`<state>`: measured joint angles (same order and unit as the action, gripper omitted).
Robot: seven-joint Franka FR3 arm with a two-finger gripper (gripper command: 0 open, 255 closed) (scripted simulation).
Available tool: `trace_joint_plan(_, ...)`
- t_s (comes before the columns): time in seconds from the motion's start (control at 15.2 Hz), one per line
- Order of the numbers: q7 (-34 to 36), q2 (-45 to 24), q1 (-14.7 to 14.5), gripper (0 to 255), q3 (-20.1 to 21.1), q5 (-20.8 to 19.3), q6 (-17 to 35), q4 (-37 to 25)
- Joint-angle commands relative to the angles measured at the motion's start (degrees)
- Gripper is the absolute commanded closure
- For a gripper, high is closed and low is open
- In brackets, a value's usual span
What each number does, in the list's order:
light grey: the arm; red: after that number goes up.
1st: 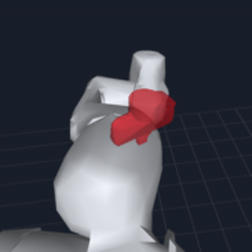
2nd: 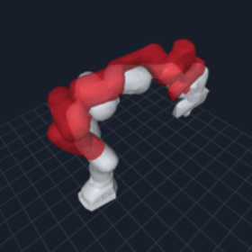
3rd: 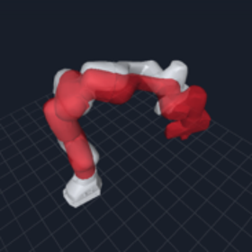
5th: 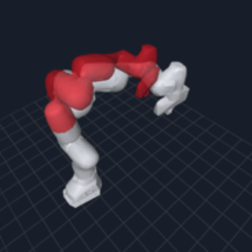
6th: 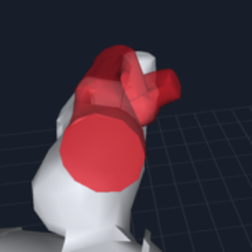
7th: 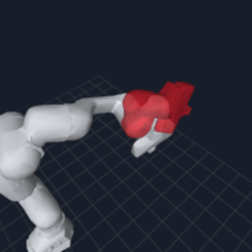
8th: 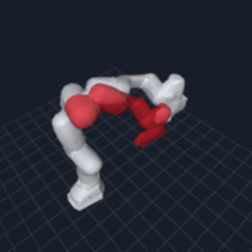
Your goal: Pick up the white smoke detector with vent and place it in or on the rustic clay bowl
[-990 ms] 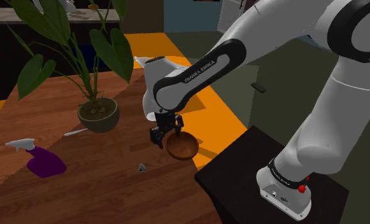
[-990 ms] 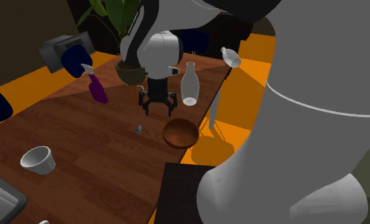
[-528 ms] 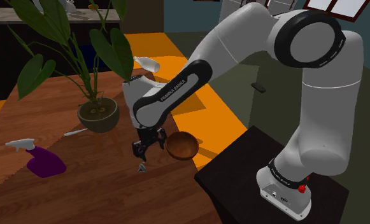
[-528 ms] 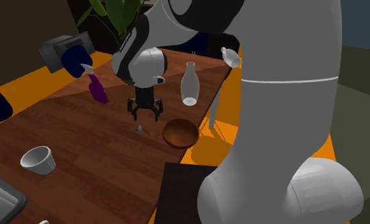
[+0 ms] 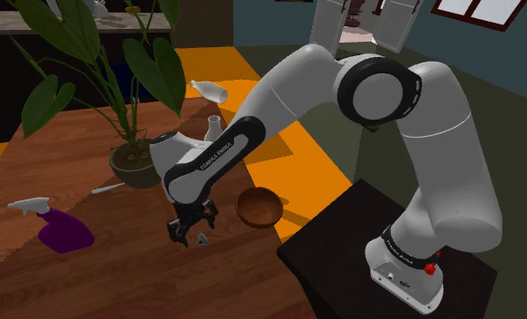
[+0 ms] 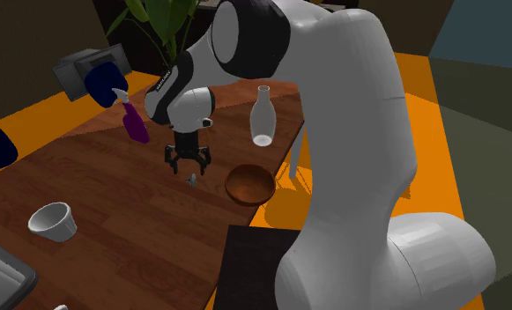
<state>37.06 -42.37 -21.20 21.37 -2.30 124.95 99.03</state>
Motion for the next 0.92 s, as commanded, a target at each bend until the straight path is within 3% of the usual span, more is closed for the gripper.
trace_joint_plan(0.0, 0.18, -1.05, -0.37, 0, -0.19, -0.22, 1.10, 0.09)
trace_joint_plan(0.33, 0.45, -2.92, -0.97, 0, -0.58, -0.65, 3.82, 0.92)
trace_joint_plan(0.79, 0.45, -2.92, -0.97, 0, -0.58, -0.65, 3.80, 0.91)
trace_joint_plan(0.86, 0.45, -2.92, -0.97, 255, -0.58, -0.65, 3.80, 0.91)
